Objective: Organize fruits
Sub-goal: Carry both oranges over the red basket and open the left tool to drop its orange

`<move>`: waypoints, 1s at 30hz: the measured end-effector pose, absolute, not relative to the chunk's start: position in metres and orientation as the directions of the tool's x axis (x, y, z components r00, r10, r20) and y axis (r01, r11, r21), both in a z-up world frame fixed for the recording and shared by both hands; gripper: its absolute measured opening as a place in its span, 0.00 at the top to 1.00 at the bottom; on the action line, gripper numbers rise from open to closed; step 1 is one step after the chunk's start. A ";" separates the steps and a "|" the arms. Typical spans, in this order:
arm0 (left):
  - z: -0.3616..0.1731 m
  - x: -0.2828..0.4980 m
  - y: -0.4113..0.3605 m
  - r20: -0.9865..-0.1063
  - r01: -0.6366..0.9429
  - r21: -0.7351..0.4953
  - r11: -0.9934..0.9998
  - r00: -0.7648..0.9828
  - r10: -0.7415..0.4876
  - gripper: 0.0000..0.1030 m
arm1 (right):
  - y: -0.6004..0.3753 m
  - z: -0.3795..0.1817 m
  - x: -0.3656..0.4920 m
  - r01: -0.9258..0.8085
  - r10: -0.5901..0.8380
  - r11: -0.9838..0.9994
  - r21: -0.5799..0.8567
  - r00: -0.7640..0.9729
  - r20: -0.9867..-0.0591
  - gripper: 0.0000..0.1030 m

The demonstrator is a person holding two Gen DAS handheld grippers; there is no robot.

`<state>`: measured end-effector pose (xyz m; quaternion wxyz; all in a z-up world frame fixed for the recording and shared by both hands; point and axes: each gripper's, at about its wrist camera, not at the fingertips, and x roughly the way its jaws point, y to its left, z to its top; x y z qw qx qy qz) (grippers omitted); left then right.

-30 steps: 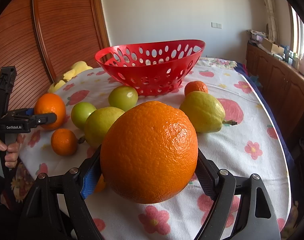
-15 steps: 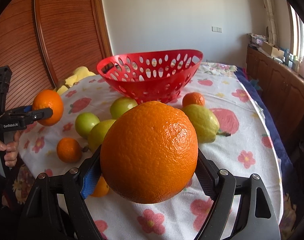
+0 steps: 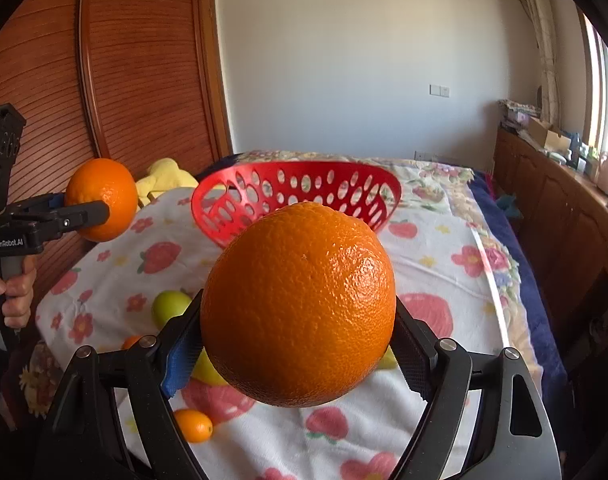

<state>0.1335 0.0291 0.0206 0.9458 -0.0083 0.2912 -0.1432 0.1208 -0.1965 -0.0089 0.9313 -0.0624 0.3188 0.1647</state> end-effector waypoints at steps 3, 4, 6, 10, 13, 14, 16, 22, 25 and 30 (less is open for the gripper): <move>0.028 0.147 0.017 -0.540 0.292 -0.085 0.953 0.790 -0.290 0.09 | -0.195 0.001 0.132 -0.361 0.275 0.932 -0.021 0.747 -0.606 0.18; 0.031 0.153 0.012 -0.540 0.300 -0.080 0.951 0.789 -0.294 0.09 | -0.194 0.004 0.136 -0.365 0.277 0.931 -0.026 0.748 -0.604 0.18; 0.033 0.162 0.003 -0.542 0.316 -0.070 0.946 0.784 -0.302 0.09 | -0.192 0.009 0.145 -0.375 0.279 0.926 -0.038 0.749 -0.601 0.18; 0.036 0.184 -0.013 -0.554 0.340 -0.054 0.939 0.772 -0.311 0.09 | -0.190 0.015 0.167 -0.392 0.285 0.919 -0.050 0.744 -0.605 0.18; 0.033 0.205 -0.026 -0.583 0.357 -0.030 0.933 0.752 -0.307 0.09 | -0.189 0.017 0.183 -0.404 0.292 0.913 -0.053 0.740 -0.606 0.18; 0.031 0.210 -0.029 -0.592 0.359 -0.026 0.933 0.746 -0.304 0.09 | -0.188 0.017 0.189 -0.408 0.296 0.912 -0.051 0.738 -0.607 0.18; 0.024 0.224 -0.036 -0.622 0.356 -0.011 0.934 0.729 -0.286 0.09 | -0.188 0.016 0.200 -0.418 0.306 0.907 -0.045 0.730 -0.612 0.18; 0.009 0.242 -0.047 -0.662 0.353 0.009 0.936 0.703 -0.258 0.09 | -0.185 0.003 0.231 -0.441 0.314 0.896 -0.045 0.704 -0.637 0.18; 0.003 0.249 -0.052 -0.678 0.356 0.026 0.934 0.693 -0.245 0.09 | -0.185 -0.002 0.239 -0.454 0.328 0.890 -0.034 0.691 -0.644 0.18; -0.010 0.260 -0.057 -0.708 0.361 0.051 0.931 0.671 -0.221 0.09 | -0.187 -0.010 0.249 -0.462 0.334 0.886 -0.026 0.677 -0.656 0.18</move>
